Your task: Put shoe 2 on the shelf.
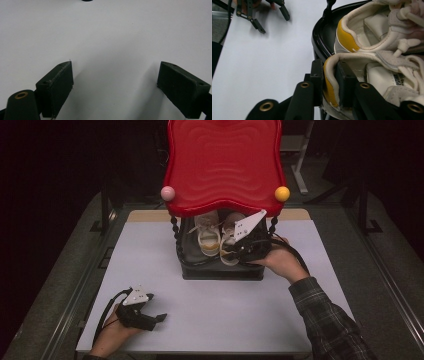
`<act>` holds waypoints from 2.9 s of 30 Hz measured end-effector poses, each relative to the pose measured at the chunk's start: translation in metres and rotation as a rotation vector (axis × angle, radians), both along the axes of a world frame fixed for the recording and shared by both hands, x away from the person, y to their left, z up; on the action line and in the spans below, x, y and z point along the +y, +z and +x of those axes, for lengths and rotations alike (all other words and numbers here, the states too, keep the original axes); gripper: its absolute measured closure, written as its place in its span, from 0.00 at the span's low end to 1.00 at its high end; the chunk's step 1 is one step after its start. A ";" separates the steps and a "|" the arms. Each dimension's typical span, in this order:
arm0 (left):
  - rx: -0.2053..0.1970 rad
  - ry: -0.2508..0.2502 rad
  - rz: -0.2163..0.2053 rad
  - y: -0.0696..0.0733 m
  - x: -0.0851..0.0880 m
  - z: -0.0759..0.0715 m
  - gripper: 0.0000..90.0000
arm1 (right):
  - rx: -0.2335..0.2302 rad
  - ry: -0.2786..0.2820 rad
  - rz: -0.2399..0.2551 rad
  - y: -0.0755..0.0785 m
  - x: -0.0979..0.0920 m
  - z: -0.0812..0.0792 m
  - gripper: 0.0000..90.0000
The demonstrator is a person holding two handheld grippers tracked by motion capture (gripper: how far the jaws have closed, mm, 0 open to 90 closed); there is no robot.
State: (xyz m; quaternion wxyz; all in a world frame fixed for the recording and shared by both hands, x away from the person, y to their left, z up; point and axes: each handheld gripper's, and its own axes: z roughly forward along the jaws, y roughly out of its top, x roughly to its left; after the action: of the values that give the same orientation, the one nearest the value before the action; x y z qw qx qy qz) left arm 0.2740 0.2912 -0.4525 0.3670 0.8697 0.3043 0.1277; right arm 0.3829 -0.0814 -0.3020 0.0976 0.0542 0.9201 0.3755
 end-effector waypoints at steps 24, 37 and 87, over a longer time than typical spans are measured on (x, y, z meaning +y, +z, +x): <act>0.023 -0.099 -0.090 0.061 -0.057 0.019 0.87 | 0.061 -0.238 0.241 -0.002 -0.053 -0.047 1.00; -0.102 -0.175 -0.114 0.113 -0.120 0.059 1.00 | 0.097 -0.312 0.262 -0.029 -0.053 -0.048 1.00; -0.131 -0.177 -0.091 0.118 -0.167 0.068 0.58 | 0.038 -0.489 0.246 -0.030 -0.059 -0.043 0.60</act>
State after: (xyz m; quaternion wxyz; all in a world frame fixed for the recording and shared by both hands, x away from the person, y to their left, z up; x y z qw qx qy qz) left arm 0.3416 0.1237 -0.3343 0.4350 0.8655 0.2071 0.1374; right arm 0.3401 -0.1405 -0.3319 0.1606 0.2932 0.8289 0.4485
